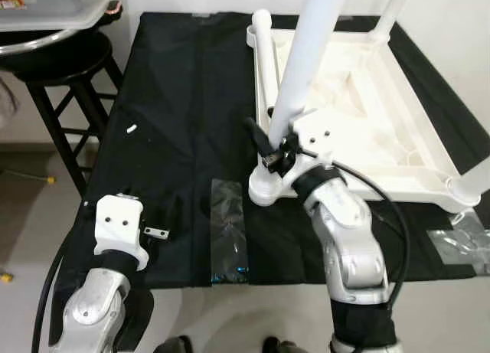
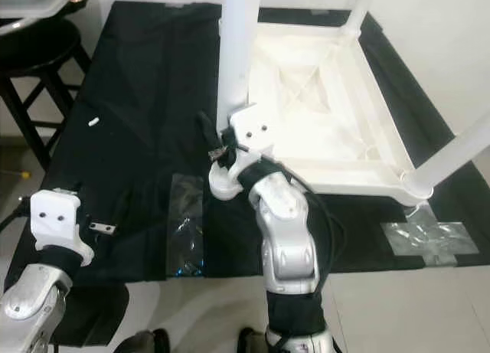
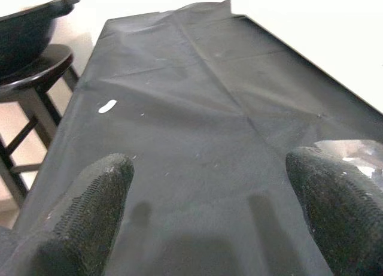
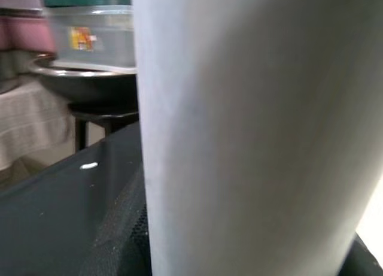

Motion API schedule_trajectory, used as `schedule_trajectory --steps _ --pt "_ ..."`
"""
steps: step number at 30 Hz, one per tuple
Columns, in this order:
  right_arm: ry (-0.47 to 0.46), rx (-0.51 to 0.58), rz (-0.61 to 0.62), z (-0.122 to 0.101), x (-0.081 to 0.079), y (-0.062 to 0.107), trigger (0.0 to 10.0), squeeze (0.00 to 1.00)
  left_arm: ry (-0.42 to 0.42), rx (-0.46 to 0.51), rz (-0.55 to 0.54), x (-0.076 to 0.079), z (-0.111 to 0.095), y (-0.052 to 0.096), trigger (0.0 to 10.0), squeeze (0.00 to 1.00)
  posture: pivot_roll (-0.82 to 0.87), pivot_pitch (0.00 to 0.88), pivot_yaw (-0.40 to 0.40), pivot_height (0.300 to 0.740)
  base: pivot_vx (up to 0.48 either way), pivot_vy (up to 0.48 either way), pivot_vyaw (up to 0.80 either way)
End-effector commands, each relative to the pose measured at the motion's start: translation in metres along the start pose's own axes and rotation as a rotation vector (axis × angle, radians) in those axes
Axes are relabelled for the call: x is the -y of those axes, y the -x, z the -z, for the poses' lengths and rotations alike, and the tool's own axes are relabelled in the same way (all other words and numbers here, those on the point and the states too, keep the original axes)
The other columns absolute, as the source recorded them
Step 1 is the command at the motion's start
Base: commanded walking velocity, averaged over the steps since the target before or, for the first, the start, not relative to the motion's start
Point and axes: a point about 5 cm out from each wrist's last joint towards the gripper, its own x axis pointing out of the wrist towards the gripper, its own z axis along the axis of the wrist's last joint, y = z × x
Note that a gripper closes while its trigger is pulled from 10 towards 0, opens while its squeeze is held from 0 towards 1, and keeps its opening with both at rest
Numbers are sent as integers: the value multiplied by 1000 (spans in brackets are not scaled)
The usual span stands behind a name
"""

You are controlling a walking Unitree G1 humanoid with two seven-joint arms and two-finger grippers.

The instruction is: Building children table

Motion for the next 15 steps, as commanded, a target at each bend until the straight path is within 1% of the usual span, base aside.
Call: schedule_trajectory --steps 1,2,4,5,7,8,9,10,11,12,13,14,15 --pt "1 -237 38 47 -6 13 0 0 0 -27 -2 1 7 -1 10000 0 37 210 -54 740 0 0 0" --pt "4 -241 48 47 -8 11 0 0 1 -30 -2 2 9 -4 10000 0 38 190 -52 740 0 0 0" --pt "4 -241 48 47 -8 11 0 0 1 -30 -2 2 9 -4 10000 0 38 190 -52 740 0 0 0" --pt "15 -234 54 44 -6 4 3529 0 9 -46 -3 1 15 -9 10000 0 30 161 -47 740 0 0 0" --pt "25 -234 66 42 -6 3 3529 0 13 -53 -3 0 18 -11 10000 0 30 161 -47 740 0 0 0" --pt "37 -235 67 41 -6 2 10000 0 14 -58 -1 0 20 -12 10000 0 27 154 -45 740 0 0 0" --pt "41 -231 66 39 -5 3 10000 0 16 -62 0 0 21 -13 10000 0 25 147 -44 740 0 0 0" --pt "57 -233 25 39 -6 1 10000 12 26 -69 -2 0 24 -14 10000 0 18 133 -41 740 0 0 0" --pt "57 -233 25 39 -6 1 10000 12 26 -69 -2 0 24 -14 10000 0 18 133 -41 740 0 0 0" --pt "84 -216 -21 37 -6 0 10000 1000 38 -76 -2 -1 26 -16 10000 0 12 114 -37 740 0 0 0" --pt "84 -216 -21 37 -6 0 10000 1000 38 -76 -2 -1 26 -16 10000 0 12 114 -37 740 0 0 0" --pt "72 -195 -97 33 -6 -2 10000 1000 57 -82 0 -1 29 -19 10000 0 10 102 -33 740 0 0 0" --pt "86 -176 -141 29 -2 -5 10000 1000 82 -85 6 0 31 -22 10000 0 10 102 -33 740 0 0 0"
